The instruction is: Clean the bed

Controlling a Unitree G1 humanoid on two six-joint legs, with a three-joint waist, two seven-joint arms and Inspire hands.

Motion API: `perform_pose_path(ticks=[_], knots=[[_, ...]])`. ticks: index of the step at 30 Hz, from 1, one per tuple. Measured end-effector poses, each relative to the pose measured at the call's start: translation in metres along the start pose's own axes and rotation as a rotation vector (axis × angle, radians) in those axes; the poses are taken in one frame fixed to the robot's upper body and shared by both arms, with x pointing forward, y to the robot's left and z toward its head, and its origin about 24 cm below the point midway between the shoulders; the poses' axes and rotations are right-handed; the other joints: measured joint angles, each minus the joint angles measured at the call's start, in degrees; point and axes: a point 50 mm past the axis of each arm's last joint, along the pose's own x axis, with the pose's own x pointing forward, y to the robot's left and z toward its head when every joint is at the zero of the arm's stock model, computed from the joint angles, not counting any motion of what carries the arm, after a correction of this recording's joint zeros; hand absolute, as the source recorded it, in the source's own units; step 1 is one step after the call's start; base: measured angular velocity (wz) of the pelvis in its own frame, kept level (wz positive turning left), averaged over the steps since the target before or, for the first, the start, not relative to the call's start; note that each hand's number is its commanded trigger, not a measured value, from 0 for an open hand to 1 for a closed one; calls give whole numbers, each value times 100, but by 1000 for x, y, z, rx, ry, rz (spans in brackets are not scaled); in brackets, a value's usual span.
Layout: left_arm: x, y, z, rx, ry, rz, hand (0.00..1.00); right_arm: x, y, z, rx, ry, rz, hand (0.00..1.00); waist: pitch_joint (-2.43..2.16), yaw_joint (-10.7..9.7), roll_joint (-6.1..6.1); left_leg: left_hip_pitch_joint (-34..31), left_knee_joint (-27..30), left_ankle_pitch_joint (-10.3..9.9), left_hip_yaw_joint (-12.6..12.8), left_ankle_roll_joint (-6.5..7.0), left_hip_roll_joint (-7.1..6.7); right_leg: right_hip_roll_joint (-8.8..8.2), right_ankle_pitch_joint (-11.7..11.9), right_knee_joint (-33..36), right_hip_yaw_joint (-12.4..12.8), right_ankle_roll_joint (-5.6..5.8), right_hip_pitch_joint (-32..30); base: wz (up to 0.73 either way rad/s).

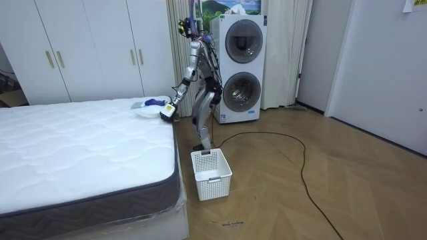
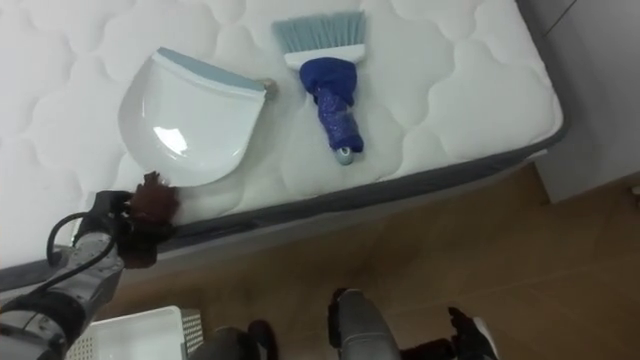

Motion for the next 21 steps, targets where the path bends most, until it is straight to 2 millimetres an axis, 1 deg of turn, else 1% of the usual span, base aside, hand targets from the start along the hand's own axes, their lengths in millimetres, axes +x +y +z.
perform_pose_path(ticks=[4,6,8,10,12,15,21], knots=[[4,17,-1,67,-26,94,100,0,0,0,23,-4,2,0,-8,28,13,1,9,0,-26,0,11,14,1,-34,-46,0,37,4],[5,24,0,127,-53,138,100,0,-2,-2,47,6,2,0,-15,66,29,1,7,0,-37,0,15,12,5,-51,-59,-1,48,2],[6,31,1,201,-88,179,100,0,-5,-5,73,21,-7,0,-20,120,48,57,-29,4,-50,5,-15,-21,4,-55,-71,3,93,5],[6,34,1,240,-109,209,100,0,-9,-4,98,16,-18,0,-20,142,48,102,-67,17,-33,16,-35,-38,-9,-29,-36,23,104,2],[5,39,-2,291,-134,241,100,1,-12,1,169,-8,-30,0,-21,150,50,114,-67,16,-9,17,-31,-49,-17,-18,-27,27,104,0],[4,41,-6,358,-156,257,100,1,-17,4,239,-14,-51,0,-23,144,53,116,-68,17,-1,18,-33,-99,-19,-17,-47,25,103,0],[2,39,-10,398,-171,253,100,2,-21,4,270,-19,-79,0,-25,156,55,116,-71,24,-1,30,-41,-110,-18,-16,-90,27,107,0]])
